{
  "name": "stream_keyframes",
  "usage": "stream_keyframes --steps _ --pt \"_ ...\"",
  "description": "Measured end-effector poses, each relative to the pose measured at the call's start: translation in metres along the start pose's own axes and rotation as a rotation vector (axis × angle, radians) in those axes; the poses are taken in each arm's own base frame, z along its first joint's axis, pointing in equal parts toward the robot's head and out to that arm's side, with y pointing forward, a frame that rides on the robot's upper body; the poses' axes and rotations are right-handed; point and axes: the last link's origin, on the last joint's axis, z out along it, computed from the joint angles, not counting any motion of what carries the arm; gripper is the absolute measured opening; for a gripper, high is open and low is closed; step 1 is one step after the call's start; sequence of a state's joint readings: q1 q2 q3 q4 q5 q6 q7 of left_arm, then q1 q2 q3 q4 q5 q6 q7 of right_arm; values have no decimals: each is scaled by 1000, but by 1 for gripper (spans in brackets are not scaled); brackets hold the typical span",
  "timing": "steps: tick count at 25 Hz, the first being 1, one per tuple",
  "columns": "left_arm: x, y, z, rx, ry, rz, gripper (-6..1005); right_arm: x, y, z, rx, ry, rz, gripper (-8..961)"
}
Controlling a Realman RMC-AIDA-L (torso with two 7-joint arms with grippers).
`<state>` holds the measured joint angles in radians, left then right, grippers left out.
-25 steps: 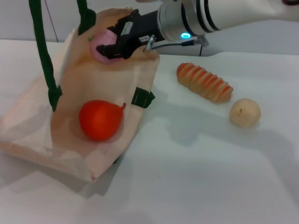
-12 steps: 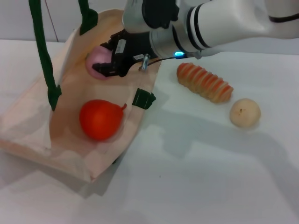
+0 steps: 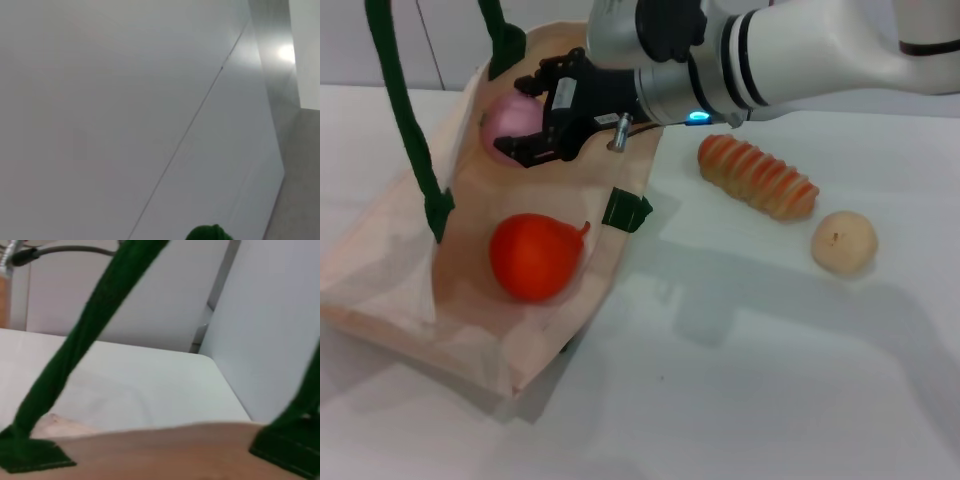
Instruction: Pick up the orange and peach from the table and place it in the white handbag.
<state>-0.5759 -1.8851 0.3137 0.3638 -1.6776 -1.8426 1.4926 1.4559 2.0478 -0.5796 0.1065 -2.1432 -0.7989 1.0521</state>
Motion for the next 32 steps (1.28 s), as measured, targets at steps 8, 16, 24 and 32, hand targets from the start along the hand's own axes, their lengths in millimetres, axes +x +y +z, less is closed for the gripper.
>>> stream_keyframes --steps 8,16,24,32 --pt "4 -1 -13 34 18 8 133 15 -17 -19 50 -35 87 820" --pt "8 -7 -22 98 58 23 133 40 -43 -65 125 -101 228 890" --pt "-3 -24 -28 227 61 -2 292 68 -59 -114 260 -230 330 888" --pt "-24 -38 -30 341 58 155 470 104 -55 -157 475 -440 342 887"
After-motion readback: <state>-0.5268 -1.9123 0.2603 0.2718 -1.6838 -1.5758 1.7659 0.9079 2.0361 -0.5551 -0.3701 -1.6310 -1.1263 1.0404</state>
